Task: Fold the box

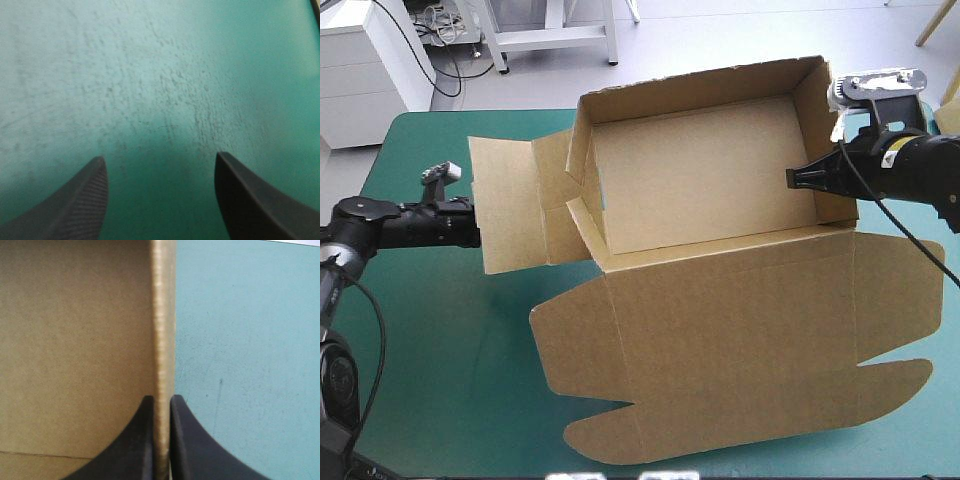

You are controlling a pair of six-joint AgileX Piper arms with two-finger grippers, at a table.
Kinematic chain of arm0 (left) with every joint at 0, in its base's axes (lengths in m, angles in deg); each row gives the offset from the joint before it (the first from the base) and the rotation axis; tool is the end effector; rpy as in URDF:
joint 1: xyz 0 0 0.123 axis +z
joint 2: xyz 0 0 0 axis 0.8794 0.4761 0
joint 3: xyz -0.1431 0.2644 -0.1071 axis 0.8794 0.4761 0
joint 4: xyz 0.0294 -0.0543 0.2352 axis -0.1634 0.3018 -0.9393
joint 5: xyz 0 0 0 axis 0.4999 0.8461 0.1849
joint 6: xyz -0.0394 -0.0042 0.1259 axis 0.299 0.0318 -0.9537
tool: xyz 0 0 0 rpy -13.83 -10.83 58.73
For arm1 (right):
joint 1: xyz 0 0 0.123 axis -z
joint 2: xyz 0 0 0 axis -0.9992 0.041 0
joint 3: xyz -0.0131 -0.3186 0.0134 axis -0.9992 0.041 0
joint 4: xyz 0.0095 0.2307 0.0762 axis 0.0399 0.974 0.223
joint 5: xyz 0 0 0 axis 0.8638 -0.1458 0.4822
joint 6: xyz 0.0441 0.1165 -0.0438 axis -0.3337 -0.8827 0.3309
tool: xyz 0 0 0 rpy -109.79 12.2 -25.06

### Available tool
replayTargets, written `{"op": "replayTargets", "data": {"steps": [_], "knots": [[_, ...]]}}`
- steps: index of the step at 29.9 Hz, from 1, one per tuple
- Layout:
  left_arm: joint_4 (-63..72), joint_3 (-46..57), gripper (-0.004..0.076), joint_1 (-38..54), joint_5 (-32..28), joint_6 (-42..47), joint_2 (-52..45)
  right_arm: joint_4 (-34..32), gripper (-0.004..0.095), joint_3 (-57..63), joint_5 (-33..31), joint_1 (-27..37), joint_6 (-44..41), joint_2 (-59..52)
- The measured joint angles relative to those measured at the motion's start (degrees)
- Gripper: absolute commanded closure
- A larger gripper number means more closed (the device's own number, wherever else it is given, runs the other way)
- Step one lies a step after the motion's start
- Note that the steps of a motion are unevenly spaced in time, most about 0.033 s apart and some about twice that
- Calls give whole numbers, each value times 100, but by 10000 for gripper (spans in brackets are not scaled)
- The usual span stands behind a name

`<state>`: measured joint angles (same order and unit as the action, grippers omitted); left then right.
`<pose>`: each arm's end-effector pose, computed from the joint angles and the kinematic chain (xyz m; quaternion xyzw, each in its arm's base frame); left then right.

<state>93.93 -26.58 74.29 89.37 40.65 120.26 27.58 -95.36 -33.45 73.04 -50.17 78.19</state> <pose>0.3450 -0.0231 0.2827 0.0389 0.8894 -0.3579 0.2817 0.2397 0.0578 0.4933 -0.0835 0.9035 0.0496 0.4173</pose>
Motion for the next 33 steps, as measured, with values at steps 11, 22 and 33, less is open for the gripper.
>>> {"op": "replayTargets", "data": {"steps": [11, 22, 33], "knots": [[1503, 4, 281, -614, 613, -886, 298, 152, 929, -11, 68, 0, 59, 676], [2414, 4, 281, -625, 900, -1263, 162, 147, 929, -11, 468, 0, 93, 1398], [2607, 4, 281, -625, 948, -1264, -308, 147, 929, -11, 704, 0, 130, 1860]]}}
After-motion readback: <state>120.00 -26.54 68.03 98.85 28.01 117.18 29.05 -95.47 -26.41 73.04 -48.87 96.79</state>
